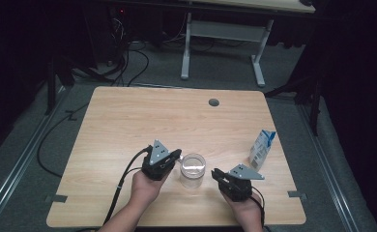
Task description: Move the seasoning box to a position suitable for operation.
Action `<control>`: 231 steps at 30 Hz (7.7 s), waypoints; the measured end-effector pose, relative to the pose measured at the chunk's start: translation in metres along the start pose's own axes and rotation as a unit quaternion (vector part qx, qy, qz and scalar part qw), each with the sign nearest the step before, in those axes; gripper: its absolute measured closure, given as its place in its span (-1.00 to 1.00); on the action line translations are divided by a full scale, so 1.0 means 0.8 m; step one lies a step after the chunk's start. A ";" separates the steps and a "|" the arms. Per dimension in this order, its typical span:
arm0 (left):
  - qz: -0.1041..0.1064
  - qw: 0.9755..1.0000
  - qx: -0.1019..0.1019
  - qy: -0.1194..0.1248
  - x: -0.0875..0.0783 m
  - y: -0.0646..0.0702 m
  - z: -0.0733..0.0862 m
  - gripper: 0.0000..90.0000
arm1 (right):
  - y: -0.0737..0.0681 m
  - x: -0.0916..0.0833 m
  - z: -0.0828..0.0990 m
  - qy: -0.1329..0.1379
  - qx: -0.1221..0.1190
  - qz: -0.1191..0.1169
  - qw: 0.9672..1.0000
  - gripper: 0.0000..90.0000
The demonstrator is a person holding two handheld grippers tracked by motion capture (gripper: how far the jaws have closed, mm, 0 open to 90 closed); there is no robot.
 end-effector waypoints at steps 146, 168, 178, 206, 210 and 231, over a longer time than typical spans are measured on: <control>0.002 0.998 -0.049 0.035 -0.071 -0.005 0.043 0.99 | -0.042 -0.005 -0.038 0.069 -0.042 -0.027 0.996 0.96; -0.051 0.996 -0.061 -0.045 -0.112 -0.082 0.108 0.61 | 0.019 -0.003 0.002 0.035 -0.008 0.028 0.999 0.85; -0.063 0.995 -0.071 -0.039 -0.116 -0.091 0.107 0.36 | 0.059 -0.021 0.017 0.019 -0.009 0.071 0.997 0.74; -0.057 0.995 -0.065 -0.040 -0.117 -0.093 0.107 0.28 | 0.128 -0.095 0.031 0.033 0.010 0.166 0.986 0.45; -0.049 0.996 -0.061 -0.042 -0.114 -0.098 0.103 0.24 | 0.131 -0.091 0.031 0.032 0.004 0.179 0.983 0.29; -0.032 0.997 -0.066 -0.023 -0.123 -0.097 0.102 0.25 | 0.156 -0.068 -0.002 -0.001 0.026 0.235 0.972 -0.32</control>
Point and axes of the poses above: each handheld gripper's, and its own axes: x roughly forward along the jaws, z roughly out of its underside, y roughly to its right, the point moved 8 cm from there along x, roughly forward along the jaws, and after that the axes turned 13 degrees about y, right-handed, at the moved point
